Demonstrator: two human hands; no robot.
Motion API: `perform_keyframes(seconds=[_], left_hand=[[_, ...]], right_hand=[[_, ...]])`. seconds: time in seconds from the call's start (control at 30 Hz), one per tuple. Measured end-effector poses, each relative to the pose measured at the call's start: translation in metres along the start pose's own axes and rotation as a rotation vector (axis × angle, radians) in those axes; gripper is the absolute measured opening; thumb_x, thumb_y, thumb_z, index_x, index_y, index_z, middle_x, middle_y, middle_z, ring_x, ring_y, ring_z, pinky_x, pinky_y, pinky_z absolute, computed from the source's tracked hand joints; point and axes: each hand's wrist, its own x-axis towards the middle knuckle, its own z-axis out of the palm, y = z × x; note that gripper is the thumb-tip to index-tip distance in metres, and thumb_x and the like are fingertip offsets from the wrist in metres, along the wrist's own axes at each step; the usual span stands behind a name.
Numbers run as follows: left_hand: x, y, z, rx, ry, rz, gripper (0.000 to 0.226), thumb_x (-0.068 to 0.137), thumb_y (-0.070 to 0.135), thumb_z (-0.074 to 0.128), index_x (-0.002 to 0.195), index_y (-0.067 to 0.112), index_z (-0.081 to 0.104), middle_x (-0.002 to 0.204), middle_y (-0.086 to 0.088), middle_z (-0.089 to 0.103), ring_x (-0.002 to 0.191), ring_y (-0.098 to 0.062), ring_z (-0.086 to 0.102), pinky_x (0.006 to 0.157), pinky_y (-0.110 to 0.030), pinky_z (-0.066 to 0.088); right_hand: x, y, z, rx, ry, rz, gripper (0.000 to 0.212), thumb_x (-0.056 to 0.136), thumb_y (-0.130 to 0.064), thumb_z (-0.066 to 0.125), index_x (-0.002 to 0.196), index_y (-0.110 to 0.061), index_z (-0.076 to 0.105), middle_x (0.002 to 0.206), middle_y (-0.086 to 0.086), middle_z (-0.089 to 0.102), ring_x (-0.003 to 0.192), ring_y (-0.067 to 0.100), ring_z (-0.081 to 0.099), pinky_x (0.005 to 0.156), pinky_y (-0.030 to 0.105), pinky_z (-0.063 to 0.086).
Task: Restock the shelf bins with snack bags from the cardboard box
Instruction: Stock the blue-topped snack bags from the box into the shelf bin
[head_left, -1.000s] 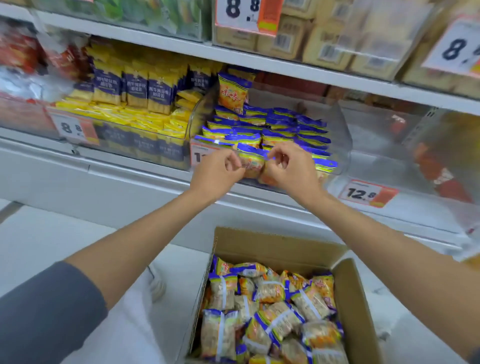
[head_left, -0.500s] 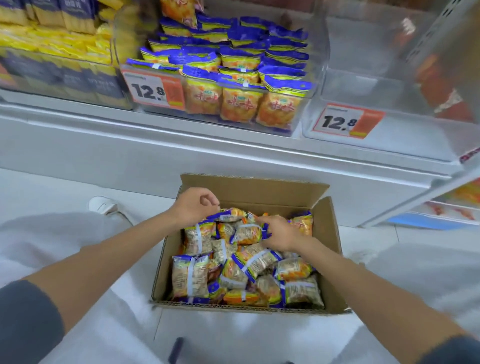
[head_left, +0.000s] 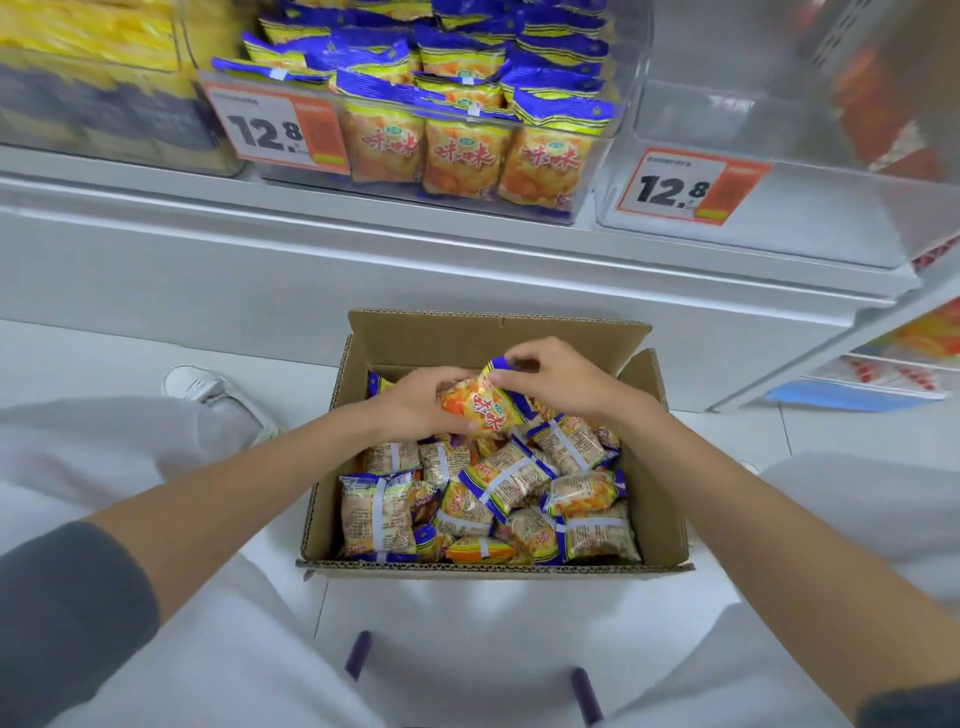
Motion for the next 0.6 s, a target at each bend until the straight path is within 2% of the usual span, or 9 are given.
perform_keyframes(seconds=[0.07,0.17,0.27,0.37,0.43,0.53,0.6], left_hand=[[-0.002,0.002,0.0,-0.066,0.063,-0.028,0.046,0.078,0.019,0.08,0.12,0.015,0.059,0.116,0.0,0.066,0.108,-0.013,0.063,0.092,-0.031,0.052],[-0.004,-0.007,-0.004,-0.114,0.136,-0.099,0.047,0.078,0.019,0.08,0.118,0.015,0.055,0.116,-0.003,0.065,0.104,-0.015,0.064,0.084,-0.028,0.054],[-0.008,-0.019,-0.007,-0.138,0.117,-0.203,0.063,0.079,0.012,0.079,0.132,0.014,0.045,0.126,-0.005,0.058,0.112,-0.019,0.06,0.087,-0.033,0.055],[-0.013,-0.027,-0.007,-0.182,0.12,-0.287,0.062,0.083,0.012,0.075,0.134,0.016,0.041,0.125,-0.002,0.055,0.108,-0.019,0.06,0.075,-0.032,0.056],[-0.014,-0.029,-0.007,-0.208,0.124,-0.313,0.061,0.085,0.013,0.074,0.135,0.017,0.039,0.128,-0.002,0.053,0.109,-0.019,0.059,0.072,-0.03,0.056],[-0.012,-0.03,-0.006,-0.251,0.151,-0.324,0.06,0.088,0.014,0.07,0.137,0.017,0.037,0.129,-0.001,0.052,0.113,-0.018,0.056,0.07,-0.028,0.055],[-0.011,-0.03,-0.006,-0.279,0.164,-0.326,0.059,0.09,0.014,0.068,0.138,0.018,0.035,0.13,0.0,0.052,0.116,-0.018,0.055,0.072,-0.03,0.055]], right_hand=[[-0.008,-0.003,-0.005,0.12,0.085,0.01,0.026,0.094,-0.033,0.06,0.116,-0.018,0.065,0.105,0.0,0.067,0.094,0.008,0.061,0.079,0.021,0.048],[-0.017,0.011,0.0,0.144,0.079,0.081,0.037,0.092,-0.029,0.064,0.128,-0.022,0.056,0.115,-0.001,0.063,0.105,0.013,0.059,0.09,0.028,0.049],[-0.02,0.038,0.025,-0.071,-0.044,0.147,0.049,0.089,-0.029,0.068,0.135,-0.024,0.051,0.133,-0.002,0.053,0.116,0.013,0.052,0.095,0.03,0.045],[-0.023,0.064,0.054,-0.217,-0.266,0.175,0.067,0.083,-0.037,0.073,0.142,-0.022,0.045,0.144,0.003,0.042,0.13,0.02,0.043,0.105,0.035,0.04],[-0.021,0.079,0.072,-0.381,-0.395,0.157,0.082,0.077,-0.044,0.077,0.146,-0.022,0.039,0.149,0.005,0.035,0.137,0.023,0.033,0.112,0.039,0.034],[-0.017,0.09,0.092,-0.569,-0.391,0.111,0.093,0.069,-0.046,0.08,0.147,-0.026,0.033,0.152,0.006,0.03,0.14,0.026,0.028,0.113,0.045,0.032],[-0.015,0.088,0.097,-0.562,-0.335,0.085,0.084,0.072,-0.042,0.078,0.143,-0.028,0.037,0.147,0.005,0.036,0.135,0.025,0.035,0.109,0.047,0.036]])
